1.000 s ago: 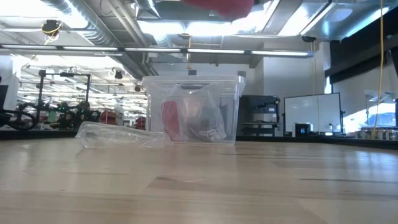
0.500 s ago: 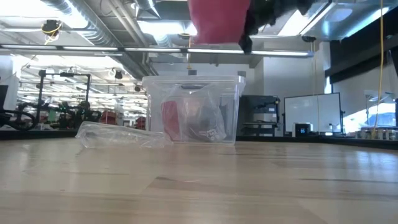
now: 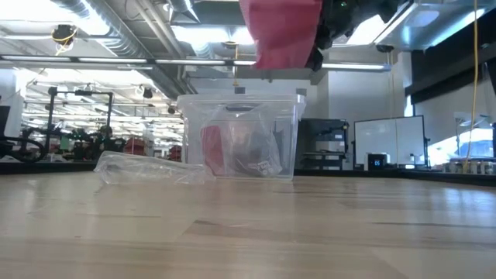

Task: Roll bandage
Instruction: Roll the pink bandage

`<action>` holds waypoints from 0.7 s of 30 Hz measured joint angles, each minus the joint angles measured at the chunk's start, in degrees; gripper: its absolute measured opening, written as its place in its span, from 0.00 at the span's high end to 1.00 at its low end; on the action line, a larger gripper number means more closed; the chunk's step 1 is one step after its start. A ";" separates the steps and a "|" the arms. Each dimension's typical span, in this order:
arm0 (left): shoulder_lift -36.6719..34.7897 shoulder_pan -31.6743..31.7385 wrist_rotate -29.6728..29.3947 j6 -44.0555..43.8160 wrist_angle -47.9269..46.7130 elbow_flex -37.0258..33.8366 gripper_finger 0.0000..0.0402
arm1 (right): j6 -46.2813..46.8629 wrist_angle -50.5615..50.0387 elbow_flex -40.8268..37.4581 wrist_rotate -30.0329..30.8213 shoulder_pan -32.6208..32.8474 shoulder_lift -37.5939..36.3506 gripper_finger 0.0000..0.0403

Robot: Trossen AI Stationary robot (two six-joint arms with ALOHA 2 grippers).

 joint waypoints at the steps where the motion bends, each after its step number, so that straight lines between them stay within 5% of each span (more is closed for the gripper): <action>1: -0.02 0.06 -0.04 -2.80 -1.70 0.00 1.00 | -0.62 0.04 0.00 0.24 0.04 -0.27 0.23; 6: 0.00 0.15 -0.04 -12.65 -6.80 0.00 1.00 | 1.03 0.27 0.00 1.60 0.07 -0.39 0.15; 9: 0.00 0.13 -0.06 -14.60 -9.26 0.00 1.00 | 13.07 -0.64 0.00 2.11 0.09 0.09 0.14; 15: 0.00 0.70 -0.06 -19.84 -15.37 0.00 1.00 | 24.81 -3.27 0.00 -7.10 -0.12 0.08 0.16; 21: 0.15 1.02 -0.08 -20.32 -16.72 0.00 1.00 | 40.77 2.68 -0.01 1.17 0.33 1.12 0.20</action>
